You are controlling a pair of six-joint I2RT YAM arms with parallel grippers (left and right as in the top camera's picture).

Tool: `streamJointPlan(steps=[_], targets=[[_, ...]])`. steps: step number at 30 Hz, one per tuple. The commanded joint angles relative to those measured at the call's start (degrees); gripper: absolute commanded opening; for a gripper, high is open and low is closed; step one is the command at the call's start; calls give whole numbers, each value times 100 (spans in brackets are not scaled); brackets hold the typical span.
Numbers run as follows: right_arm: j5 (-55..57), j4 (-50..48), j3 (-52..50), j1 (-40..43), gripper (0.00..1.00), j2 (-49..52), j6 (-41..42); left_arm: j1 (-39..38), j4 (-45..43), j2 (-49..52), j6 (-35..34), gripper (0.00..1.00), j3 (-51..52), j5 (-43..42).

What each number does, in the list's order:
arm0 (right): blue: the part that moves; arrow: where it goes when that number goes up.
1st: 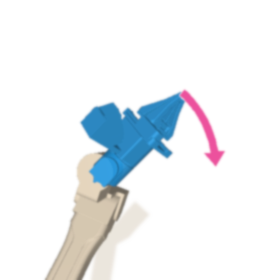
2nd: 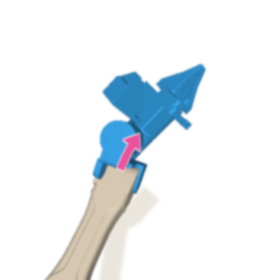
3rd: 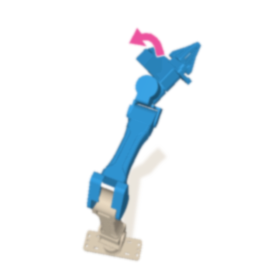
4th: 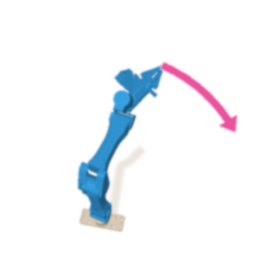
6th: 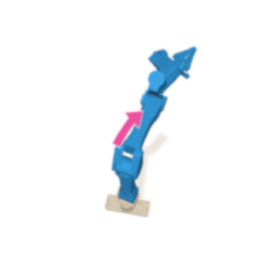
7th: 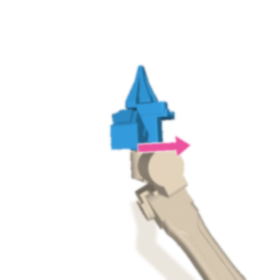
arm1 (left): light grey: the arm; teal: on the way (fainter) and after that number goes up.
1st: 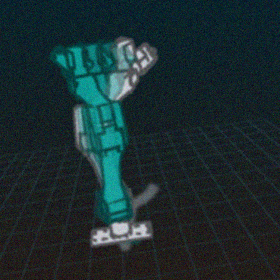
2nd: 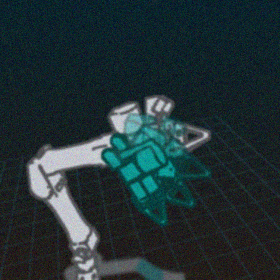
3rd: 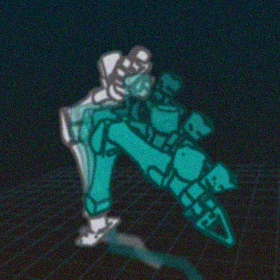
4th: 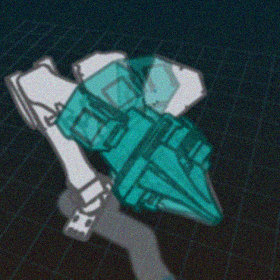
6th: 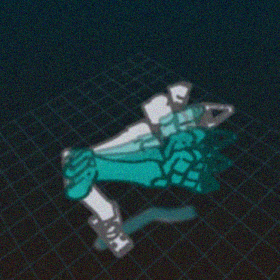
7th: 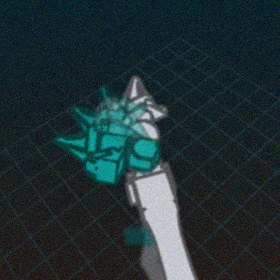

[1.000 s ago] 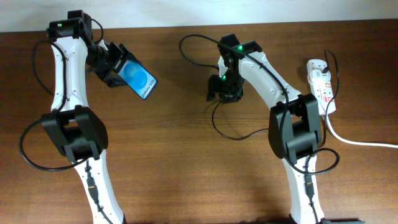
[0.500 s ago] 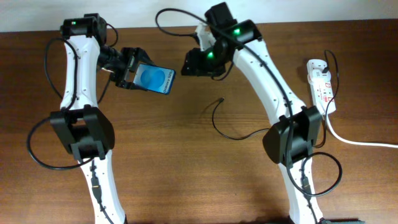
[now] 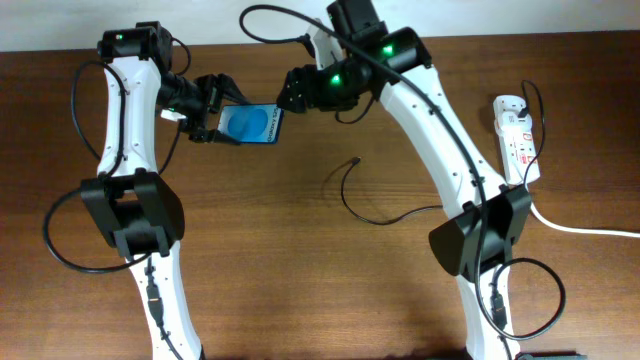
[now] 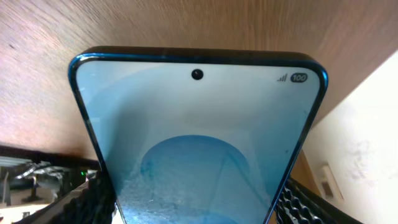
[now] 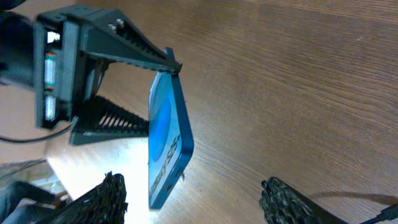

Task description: Plug charger to phone and switch on socket

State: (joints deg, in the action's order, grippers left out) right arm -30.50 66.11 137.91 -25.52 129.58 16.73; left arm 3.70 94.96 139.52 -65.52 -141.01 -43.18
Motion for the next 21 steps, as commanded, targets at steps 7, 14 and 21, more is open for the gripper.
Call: streamJointPlan(steps=[7,14,21], targets=[[1071,-433,-13,-599,66,232,1145,-61,179,28,-42,0,-164,-699],[841,-872,-555,-603,53,234,1683,-63,179,28,-42,0,-164,-852],[802,-984,-575,-603,23,236,1965,-101,179,28,-44,0,-164,-852]])
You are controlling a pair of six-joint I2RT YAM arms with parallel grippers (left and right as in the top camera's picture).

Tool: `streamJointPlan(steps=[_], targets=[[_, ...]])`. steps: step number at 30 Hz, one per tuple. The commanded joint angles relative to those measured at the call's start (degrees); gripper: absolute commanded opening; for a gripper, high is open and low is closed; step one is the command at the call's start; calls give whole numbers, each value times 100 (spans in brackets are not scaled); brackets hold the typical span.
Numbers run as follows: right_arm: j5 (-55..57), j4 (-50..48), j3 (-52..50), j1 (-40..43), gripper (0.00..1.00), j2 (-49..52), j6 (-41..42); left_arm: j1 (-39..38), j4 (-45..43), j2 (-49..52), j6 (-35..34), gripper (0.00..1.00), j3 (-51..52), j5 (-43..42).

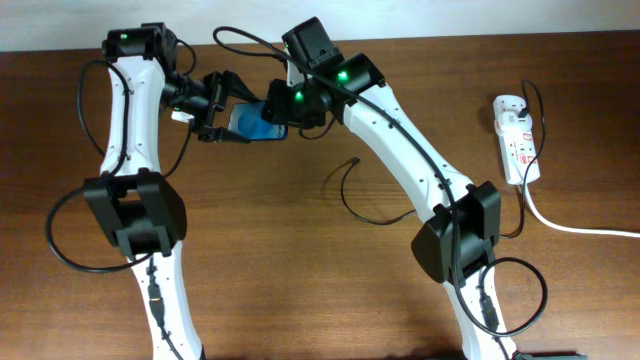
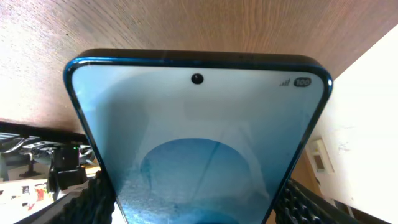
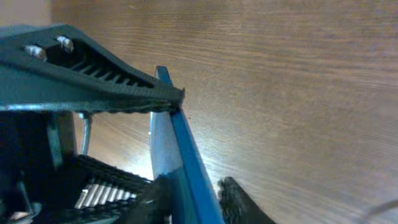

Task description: Plug charger to phone and switch on socket

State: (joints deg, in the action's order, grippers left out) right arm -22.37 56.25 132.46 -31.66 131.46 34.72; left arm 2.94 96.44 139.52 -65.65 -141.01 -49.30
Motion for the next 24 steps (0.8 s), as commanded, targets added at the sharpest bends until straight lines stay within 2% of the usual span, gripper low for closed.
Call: streamJointPlan(steps=[1,4,8,11,13,14,15,16,17,18,19,20,21,24], targets=[[-11,2,-31,11,19,48,186,-24,31,28,-31,0,-164,-240],[-15,4,-31,11,4,48,334,-24,31,28,-31,0,-164,-240],[-13,9,-28,46,4,37,328,-24,31,28,-28,0,-164,-238],[-46,50,-28,328,4,-72,212,-22,24,28,170,11,-164,-170],[-223,42,-28,566,4,-166,83,-24,-92,28,968,22,-164,-173],[-428,2,-26,702,4,-227,-42,-24,-286,28,1609,27,-164,-177],[-822,-76,-24,907,4,-354,-214,-50,-680,28,2876,32,-164,-245],[-1073,-111,-24,1047,4,-459,-284,-74,-903,28,3915,14,-164,-417],[-1200,-157,-24,1154,4,-557,-280,-83,-1078,28,4618,0,-164,-748],[-1224,-184,-24,1248,4,-686,-278,-92,-1174,28,5211,2,-164,-1366],[-1217,-186,-24,1314,4,-800,-278,-98,-1279,28,5639,25,-164,-1958],[-1211,-188,-24,1419,4,-1014,-278,-120,-1443,28,5873,56,-164,-2472],[-1187,-166,-24,1495,4,-1174,-280,-136,-1453,28,5941,71,-164,-2640],[-922,111,-33,1659,4,-1661,-435,-221,-1405,28,6634,93,-164,-3156]])
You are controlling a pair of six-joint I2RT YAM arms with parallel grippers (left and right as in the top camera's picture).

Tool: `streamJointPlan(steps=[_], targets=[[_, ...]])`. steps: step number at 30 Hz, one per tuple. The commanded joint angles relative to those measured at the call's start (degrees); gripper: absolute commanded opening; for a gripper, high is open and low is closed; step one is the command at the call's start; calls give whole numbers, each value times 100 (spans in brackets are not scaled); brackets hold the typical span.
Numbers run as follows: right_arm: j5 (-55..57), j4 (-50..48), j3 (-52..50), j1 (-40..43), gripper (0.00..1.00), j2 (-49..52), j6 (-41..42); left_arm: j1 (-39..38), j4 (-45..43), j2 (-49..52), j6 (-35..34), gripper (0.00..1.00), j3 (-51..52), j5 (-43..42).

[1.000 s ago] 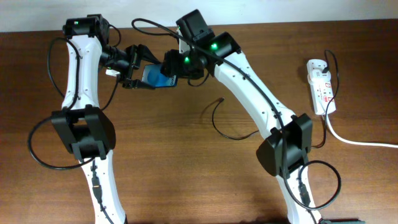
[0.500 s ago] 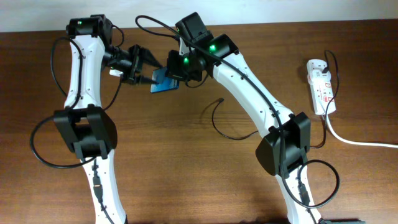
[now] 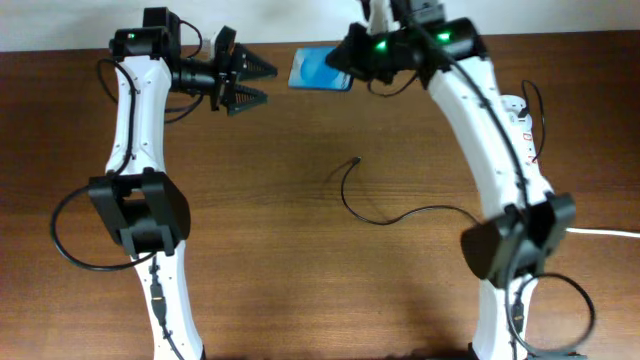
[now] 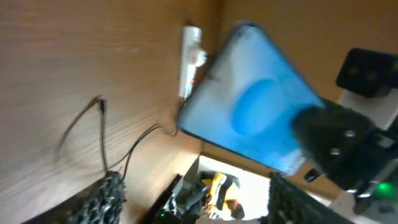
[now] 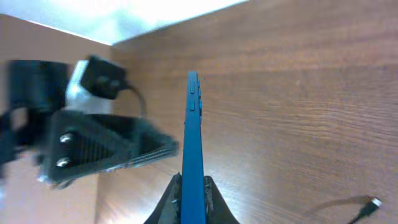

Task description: Plug charger to phone and switch on socket

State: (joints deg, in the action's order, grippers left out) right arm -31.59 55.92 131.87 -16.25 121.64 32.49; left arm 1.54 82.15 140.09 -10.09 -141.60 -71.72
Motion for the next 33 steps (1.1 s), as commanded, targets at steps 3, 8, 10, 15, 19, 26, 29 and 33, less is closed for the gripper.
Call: streamJointPlan(steps=[3,8,10,15,19,26,29,33], targets=[[79,162,-256,133,4,-920,-114,-184,103,-28,1460,100,-105,-1241],[118,-1692,-2205,284,4,-1504,457,-234,103,-28,1626,100,-105,-1362],[120,-2826,-3279,361,4,-1996,780,-212,105,-28,1705,100,-105,-1364],[208,-7326,-6395,374,4,-2806,3016,-229,103,-28,1751,100,-105,-1362],[1224,-7871,-6666,-254,4,-2640,4323,-308,74,-28,1722,99,-105,-1360],[2573,-7871,-6666,-1005,4,-2535,5904,-511,-732,-28,595,99,-105,-1115],[3080,-7871,-6660,-1139,4,-2450,6299,-614,-1285,-28,-72,100,-105,-920],[3576,-7877,-6660,-1198,4,-2413,6297,-811,-2020,-28,-1362,98,-105,-361]])
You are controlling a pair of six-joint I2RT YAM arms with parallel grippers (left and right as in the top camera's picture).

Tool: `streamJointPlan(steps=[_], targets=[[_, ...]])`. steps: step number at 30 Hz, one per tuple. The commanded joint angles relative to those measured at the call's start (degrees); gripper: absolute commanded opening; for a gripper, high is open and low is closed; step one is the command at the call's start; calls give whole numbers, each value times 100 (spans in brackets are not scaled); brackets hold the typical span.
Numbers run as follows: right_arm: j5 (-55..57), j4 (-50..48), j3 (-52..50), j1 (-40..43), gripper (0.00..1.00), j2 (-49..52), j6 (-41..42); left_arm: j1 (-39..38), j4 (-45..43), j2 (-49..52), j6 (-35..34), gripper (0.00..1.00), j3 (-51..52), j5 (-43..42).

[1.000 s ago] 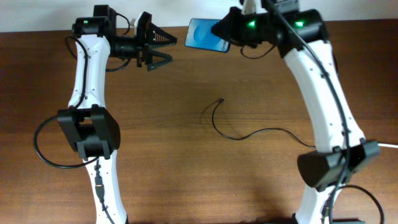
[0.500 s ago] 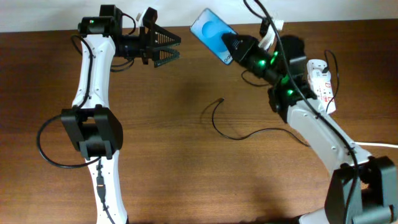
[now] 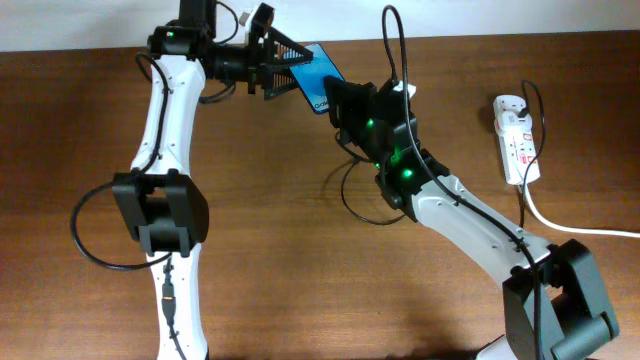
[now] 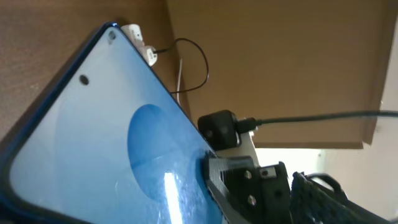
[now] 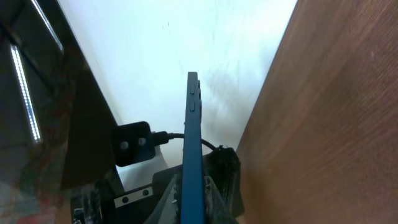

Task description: Plug charger to phone and switch on socket

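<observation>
The blue phone (image 3: 322,72) is in the air over the table's far edge, with my right gripper (image 3: 342,100) shut on its lower end. The right wrist view shows the phone (image 5: 193,118) edge-on, pinched between the two fingers. My left gripper (image 3: 298,62) reaches in from the left, its fingers spread around the phone's other end. In the left wrist view the lit screen (image 4: 106,137) fills the frame, and my one visible finger (image 4: 317,199) stands apart from its edge. The black charger cable (image 3: 347,200) lies on the table, its plug end hidden behind my right arm.
A white power strip (image 3: 516,135) lies at the right edge, with a white lead running off to the right. It also shows small in the left wrist view as the strip (image 4: 142,46). The wall is close behind the phone.
My right arm has swung left and lower with the phone, from the far middle-right to the far middle. My left gripper has moved right, and its fingers now flank the phone's end.
At first my left gripper held the phone over the far left while the right gripper stood open beside it. Then the right gripper closed on the phone's end. Later the left was open and apart, the right holding the phone alone. Now both meet at the phone again.
</observation>
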State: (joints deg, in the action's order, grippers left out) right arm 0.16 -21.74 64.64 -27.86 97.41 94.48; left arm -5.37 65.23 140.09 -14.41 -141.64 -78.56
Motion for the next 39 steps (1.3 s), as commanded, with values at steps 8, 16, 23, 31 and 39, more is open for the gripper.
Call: streamJointPlan(steps=[8,16,23,31,39], targets=[[396,-162,96,-37,4,136,96,-243,-522,-28,-2402,57,-101,1064],[243,-125,94,-144,4,133,98,-238,-1174,-28,-3453,41,-101,1366],[166,-321,94,-144,4,133,101,-470,-1228,-28,-3672,30,-101,1329],[-76,-376,94,-142,9,133,28,-487,-1255,-28,-3751,0,-101,1346],[-219,-109,94,157,65,120,-905,-240,-1311,-28,-3521,0,-101,1325]])
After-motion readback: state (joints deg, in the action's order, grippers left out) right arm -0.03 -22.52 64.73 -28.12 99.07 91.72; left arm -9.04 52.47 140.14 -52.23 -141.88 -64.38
